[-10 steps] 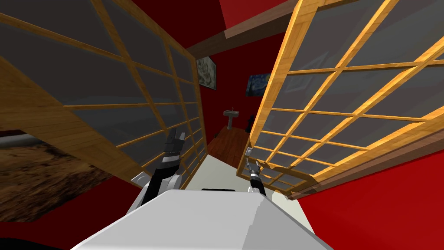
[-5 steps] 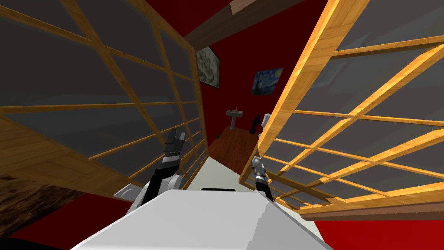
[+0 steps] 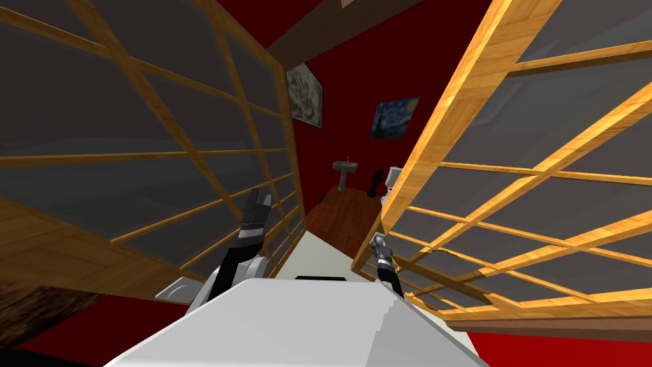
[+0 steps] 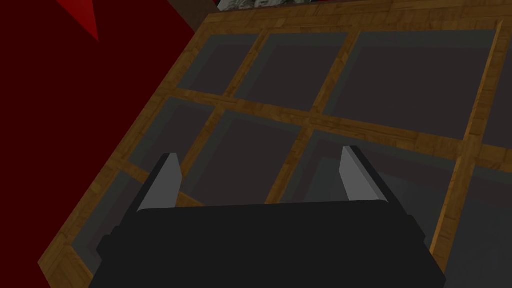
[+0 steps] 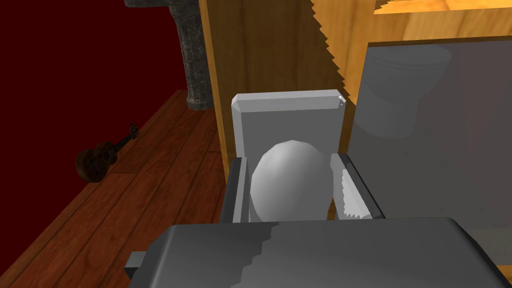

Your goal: Pull the door open

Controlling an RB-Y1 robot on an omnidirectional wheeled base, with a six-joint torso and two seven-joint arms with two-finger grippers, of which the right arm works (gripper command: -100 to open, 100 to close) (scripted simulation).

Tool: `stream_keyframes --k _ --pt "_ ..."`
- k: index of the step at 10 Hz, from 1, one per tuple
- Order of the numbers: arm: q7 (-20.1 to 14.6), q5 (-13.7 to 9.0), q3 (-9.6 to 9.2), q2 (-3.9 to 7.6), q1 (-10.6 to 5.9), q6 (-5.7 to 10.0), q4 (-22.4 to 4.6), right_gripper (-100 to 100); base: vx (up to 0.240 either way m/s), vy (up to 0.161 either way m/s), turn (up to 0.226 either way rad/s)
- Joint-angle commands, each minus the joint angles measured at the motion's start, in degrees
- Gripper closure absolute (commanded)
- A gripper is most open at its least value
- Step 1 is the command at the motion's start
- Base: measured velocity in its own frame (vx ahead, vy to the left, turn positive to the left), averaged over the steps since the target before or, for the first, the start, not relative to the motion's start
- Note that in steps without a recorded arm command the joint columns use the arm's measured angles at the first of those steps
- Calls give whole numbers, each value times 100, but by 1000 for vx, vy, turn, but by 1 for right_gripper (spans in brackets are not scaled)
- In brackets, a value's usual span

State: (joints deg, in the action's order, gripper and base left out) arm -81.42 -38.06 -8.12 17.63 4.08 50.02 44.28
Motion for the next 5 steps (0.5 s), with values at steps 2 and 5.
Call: stream_keyframes --k 2,5 --pt "1 10 -20 -14 5 -7 1 100 -12 1 3" --pt "-34 4 -30 9 -27 -6 -62 100 -103 -27 87"
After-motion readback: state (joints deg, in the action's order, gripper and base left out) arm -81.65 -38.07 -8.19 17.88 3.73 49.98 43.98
